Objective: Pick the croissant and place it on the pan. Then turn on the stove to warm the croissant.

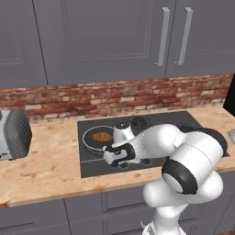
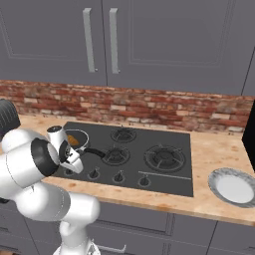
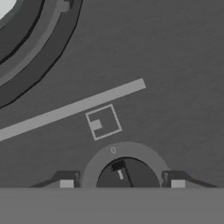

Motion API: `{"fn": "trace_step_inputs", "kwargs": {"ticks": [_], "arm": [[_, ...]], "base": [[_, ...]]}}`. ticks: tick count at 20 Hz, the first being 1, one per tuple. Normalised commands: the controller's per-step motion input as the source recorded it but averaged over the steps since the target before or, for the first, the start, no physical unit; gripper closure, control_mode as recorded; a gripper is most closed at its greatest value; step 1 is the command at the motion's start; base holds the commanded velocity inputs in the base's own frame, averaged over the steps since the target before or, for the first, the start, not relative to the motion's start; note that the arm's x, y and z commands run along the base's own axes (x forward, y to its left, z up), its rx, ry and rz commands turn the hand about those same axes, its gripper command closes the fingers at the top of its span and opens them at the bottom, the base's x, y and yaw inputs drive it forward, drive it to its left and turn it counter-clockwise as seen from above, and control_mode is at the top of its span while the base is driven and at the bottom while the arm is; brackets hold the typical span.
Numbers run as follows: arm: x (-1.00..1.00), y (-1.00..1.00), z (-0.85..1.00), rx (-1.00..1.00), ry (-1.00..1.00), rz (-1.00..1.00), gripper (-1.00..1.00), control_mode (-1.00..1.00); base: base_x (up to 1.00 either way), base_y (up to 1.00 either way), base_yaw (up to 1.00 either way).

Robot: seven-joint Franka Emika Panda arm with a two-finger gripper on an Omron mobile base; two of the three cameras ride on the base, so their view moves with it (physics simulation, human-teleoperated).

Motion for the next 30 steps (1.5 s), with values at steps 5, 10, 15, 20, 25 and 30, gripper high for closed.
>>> {"fn": "trace_step_inputs", "kwargs": {"ticks": [5, 10, 15, 20, 25, 30], "arm": [[0.00, 0.00, -0.25, 0.00, 0.00, 0.00, 1.00, -1.00], [-0.07, -0.06, -0.21, 0.00, -0.01, 0.00, 1.00, -1.00], [-0.24, -0.40, -0.38, 0.10, -0.08, 0.04, 1.00, -1.00], [-0.25, -0.36, -0.51, 0.18, -0.13, 0.03, 1.00, -1.00], [-0.09, -0.08, -0.38, 0.08, -0.06, 0.03, 1.00, -1.00], [-0.10, 0.03, -0.36, -0.01, -0.09, 0.30, 1.00, -1.00]], "base": [[0.00, 0.00, 0.00], [0.00, 0.00, 0.00], [0.00, 0.00, 0.00], [0.00, 0.00, 0.00], [0.00, 0.00, 0.00], [0.00, 0.00, 0.00]]}}
